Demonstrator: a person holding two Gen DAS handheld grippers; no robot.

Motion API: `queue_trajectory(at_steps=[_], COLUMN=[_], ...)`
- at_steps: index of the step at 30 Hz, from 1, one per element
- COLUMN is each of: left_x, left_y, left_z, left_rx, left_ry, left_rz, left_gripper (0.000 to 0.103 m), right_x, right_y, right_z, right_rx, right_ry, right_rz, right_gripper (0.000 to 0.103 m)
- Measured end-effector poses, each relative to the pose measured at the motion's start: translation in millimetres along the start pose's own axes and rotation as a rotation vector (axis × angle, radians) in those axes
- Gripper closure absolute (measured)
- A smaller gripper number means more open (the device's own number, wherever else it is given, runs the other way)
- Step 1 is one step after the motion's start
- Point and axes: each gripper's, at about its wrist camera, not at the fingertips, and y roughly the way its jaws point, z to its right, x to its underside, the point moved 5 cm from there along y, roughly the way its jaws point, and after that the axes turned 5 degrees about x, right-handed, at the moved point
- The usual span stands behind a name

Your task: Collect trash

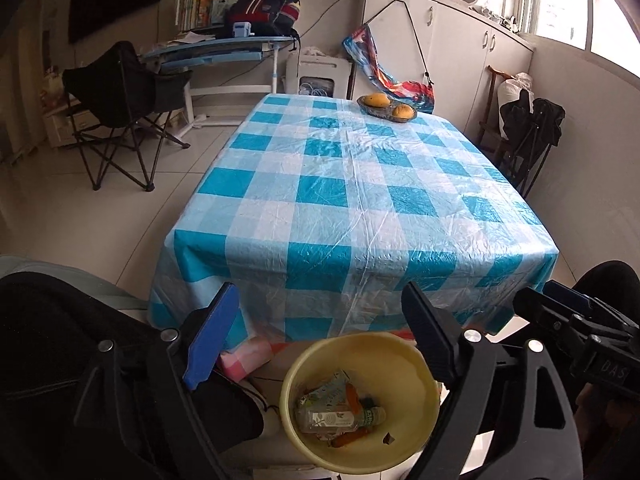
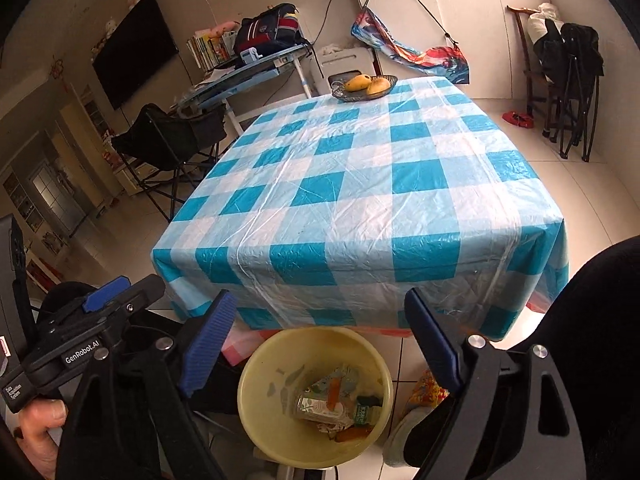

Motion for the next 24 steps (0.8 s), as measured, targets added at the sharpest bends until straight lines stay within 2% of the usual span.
queue_trajectory(at_steps=[8,24], left_x=[-11,-13], left_y=[-9,-13], left_z=[0,-5], left_rx=[-0.033,-0.079], left_ry=[0.013,0.000], left_rz=[0.089,0.129], left_gripper=[0.012,0.007], right_x=[0,-1], right_y=[-2,-5], right_z=[3,-5], right_rx=[0.077,0.166], right_ry=[-0.023,-0.101], right_rz=[0.036,0.095], right_gripper=[0.015,0.011])
